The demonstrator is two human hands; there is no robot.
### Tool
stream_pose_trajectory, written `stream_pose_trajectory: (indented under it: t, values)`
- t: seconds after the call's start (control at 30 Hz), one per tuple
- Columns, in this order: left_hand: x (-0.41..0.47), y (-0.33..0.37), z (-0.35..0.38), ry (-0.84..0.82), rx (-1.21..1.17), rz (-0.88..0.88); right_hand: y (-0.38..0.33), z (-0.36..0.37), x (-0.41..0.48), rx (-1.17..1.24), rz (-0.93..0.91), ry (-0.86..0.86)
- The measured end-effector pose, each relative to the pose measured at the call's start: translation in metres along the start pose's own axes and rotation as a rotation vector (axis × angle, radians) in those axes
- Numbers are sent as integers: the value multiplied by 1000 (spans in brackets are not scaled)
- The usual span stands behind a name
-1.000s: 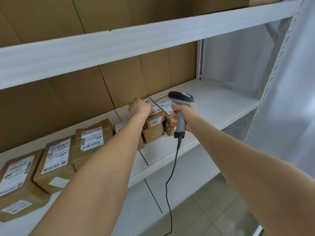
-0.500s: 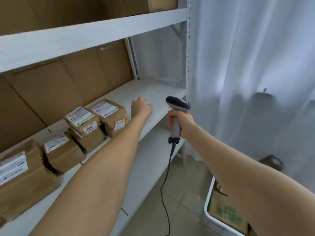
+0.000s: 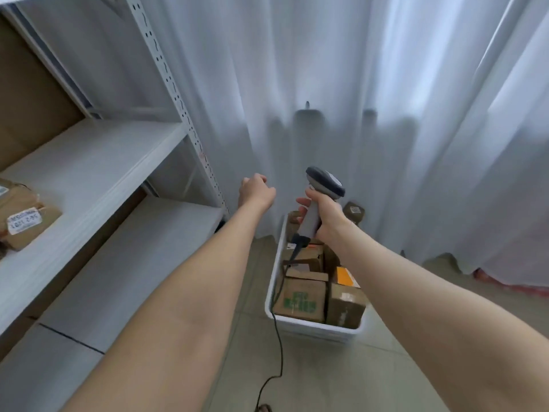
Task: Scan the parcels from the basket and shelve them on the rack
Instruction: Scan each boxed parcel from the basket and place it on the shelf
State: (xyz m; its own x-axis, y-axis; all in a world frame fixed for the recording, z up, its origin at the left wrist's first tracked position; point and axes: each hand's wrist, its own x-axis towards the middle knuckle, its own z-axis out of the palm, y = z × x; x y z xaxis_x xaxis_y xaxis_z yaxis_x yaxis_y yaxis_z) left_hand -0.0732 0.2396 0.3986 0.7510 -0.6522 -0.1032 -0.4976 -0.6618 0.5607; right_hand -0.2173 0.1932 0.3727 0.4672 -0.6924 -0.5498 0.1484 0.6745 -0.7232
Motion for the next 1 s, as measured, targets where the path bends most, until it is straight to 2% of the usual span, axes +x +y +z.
stream_pose_trajectory:
  t: [0.27,0.63,0.87,1.0]
  values:
    - [-11,39,115,-182,27,27,5,-112,36,89,68,166]
    - [36,25,255,-412,86,-21,31,-191,132,63,178,326]
    - [55,-18,359,-605,139,-155,98,-250,206,-46,322,428]
    - [52,-56,418,-694,188,-184,151,-288,233,-46,396,429]
